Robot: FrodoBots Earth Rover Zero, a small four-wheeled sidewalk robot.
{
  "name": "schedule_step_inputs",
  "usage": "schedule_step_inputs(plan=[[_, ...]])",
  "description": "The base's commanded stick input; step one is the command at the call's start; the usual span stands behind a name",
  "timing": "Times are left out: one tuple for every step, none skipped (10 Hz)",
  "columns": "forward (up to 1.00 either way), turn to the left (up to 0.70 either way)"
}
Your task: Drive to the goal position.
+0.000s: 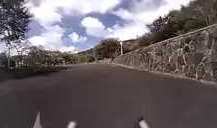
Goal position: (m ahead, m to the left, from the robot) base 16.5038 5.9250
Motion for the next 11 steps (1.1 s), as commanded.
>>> schedule_step_inputs(plan=[[0.5,0.0],[0.5,0.0],[0.5,0.0],[0.5,-0.25],[0.5,-0.25],[0.5,-0.25],[0.5,-0.25],[0.5,-0.25],[0.5,-0.25],[0.5,-0.25],[0.5,-0.25]])
